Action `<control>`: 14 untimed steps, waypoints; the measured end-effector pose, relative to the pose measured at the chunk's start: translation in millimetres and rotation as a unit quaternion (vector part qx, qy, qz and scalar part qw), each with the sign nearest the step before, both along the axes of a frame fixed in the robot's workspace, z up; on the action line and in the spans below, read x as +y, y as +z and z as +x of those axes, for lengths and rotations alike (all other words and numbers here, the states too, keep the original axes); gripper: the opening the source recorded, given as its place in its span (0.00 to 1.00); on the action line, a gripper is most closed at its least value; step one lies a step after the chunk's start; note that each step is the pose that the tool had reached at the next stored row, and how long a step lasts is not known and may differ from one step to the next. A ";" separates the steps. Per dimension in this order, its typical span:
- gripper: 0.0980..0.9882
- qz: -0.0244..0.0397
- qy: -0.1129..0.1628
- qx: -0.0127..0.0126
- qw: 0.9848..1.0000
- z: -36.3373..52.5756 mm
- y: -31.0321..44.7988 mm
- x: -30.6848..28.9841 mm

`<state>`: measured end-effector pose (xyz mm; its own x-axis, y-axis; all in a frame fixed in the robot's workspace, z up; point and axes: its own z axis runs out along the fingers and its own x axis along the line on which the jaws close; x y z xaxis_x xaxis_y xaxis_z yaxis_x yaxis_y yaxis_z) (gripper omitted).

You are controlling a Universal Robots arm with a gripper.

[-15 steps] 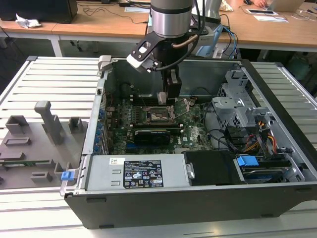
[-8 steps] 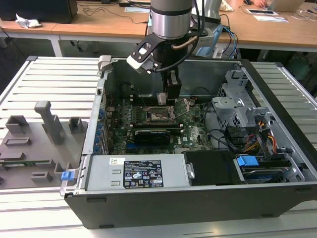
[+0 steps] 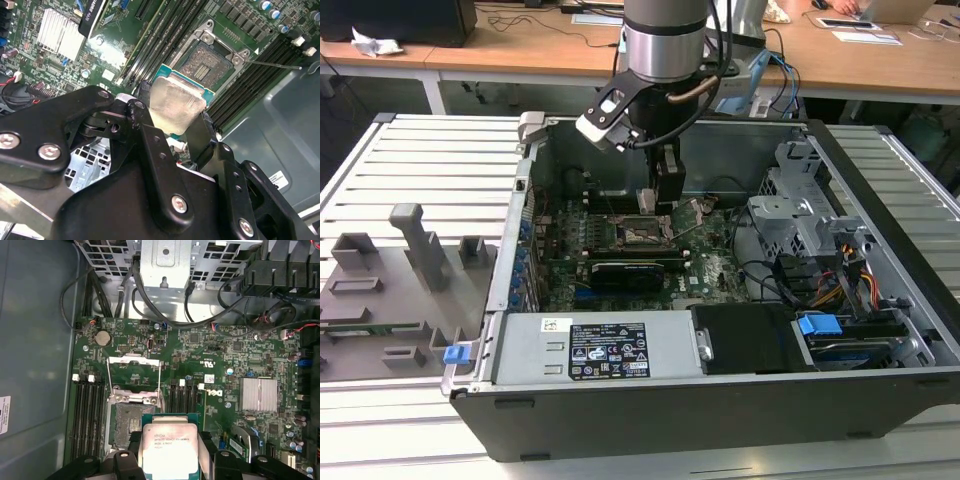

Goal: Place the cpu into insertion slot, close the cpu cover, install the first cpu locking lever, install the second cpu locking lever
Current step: 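Place the cpu into insertion slot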

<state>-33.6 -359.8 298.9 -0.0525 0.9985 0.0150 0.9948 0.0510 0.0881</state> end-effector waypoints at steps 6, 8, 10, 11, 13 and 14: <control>0.48 0.000 0.000 0.000 1.000 0.0 -3.0 0.0; 0.48 0.000 0.000 0.000 1.000 0.0 -3.8 0.0; 0.48 0.000 0.000 0.000 1.000 0.0 -4.6 0.0; 0.48 0.000 0.000 0.000 1.000 0.0 -5.1 0.0; 0.48 0.000 0.000 0.000 1.000 0.0 -6.2 0.0; 0.48 0.000 0.000 0.000 1.000 0.0 -6.6 0.0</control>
<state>-33.6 -359.8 292.3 -0.0526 0.9985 0.0149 0.9948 0.0510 0.0881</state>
